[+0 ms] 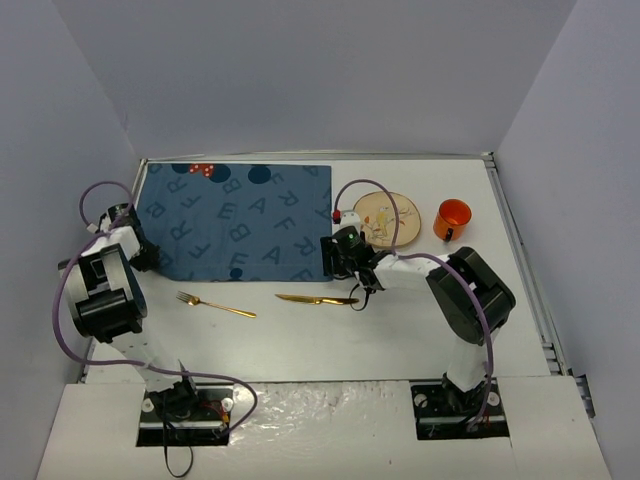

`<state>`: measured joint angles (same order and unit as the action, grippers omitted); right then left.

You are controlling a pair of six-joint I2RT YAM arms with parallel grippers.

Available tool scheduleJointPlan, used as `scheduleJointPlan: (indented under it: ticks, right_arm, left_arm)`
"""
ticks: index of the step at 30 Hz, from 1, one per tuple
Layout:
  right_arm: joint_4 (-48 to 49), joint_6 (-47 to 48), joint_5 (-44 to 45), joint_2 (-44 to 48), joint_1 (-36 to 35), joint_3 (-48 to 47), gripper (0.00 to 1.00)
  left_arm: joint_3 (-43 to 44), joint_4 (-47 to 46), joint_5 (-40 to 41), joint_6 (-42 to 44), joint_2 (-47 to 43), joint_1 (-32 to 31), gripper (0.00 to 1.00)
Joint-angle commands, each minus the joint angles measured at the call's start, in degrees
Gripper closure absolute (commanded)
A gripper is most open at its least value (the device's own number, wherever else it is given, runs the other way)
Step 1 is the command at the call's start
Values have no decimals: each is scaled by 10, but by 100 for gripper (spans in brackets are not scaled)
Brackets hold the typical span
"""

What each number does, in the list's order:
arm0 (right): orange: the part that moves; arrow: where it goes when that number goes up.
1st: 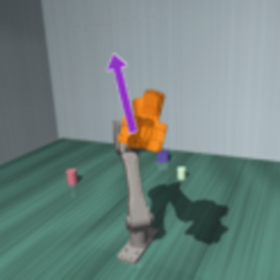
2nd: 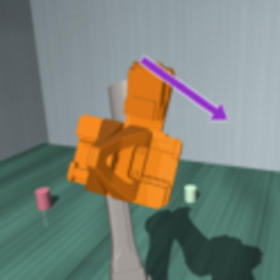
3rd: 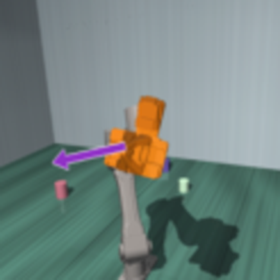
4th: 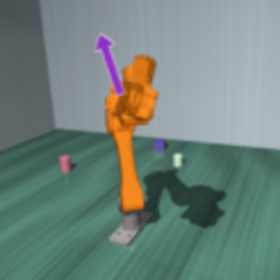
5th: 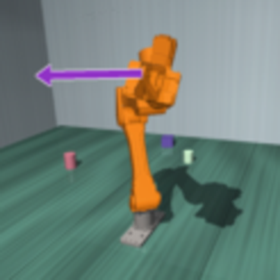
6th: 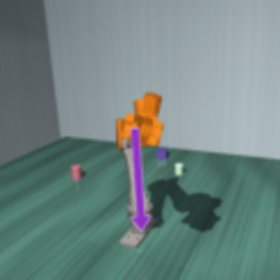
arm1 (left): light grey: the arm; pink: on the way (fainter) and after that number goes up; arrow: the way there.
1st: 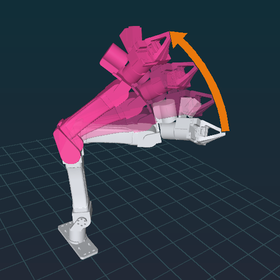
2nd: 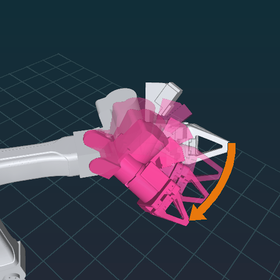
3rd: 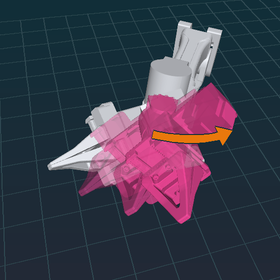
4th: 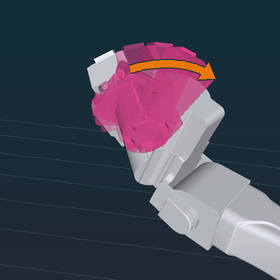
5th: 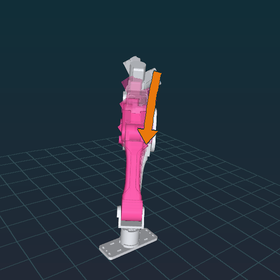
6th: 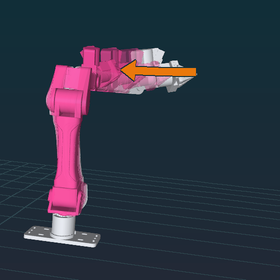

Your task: Set the dinner table for one person

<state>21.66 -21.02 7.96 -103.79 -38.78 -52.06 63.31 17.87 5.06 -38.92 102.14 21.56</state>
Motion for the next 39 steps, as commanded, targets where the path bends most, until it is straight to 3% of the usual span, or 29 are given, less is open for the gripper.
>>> scheduleJointPlan:
  ticks: [1, 8, 11, 16, 20, 26, 34, 39]
  right_arm:
    - [29, 0, -3, 40, 7, 2, 39]
    - [30, 2, -9, 43, 8, 3, 39]
    - [30, 5, -9, 45, 8, 4, 39]
    - [31, 8, -18, 47, 7, 3, 39]
    - [36, 10, -36, 45, 6, 3, 39]
    - [44, 17, -47, 53, 6, 10, 39]
    - [49, 24, -53, 54, 7, 12, 39]
    - [52, 23, -59, 50, 7, 11, 39]
  left_arm:
    - [73, 64, 26, 21, -35, -15, 93]
    - [165, 183, 93, 55, -88, -44, 82]
    - [164, 206, 133, 71, -114, -51, 66]
    - [104, 180, 133, 69, -145, -48, 47]
    - [60, 109, 56, 49, -124, -35, 29]
    - [22, 15, 8, 36, -81, -23, 30]
    - [-4, -43, -9, 26, -48, -2, 34]
    - [-24, -64, -18, 16, -20, 13, 44]
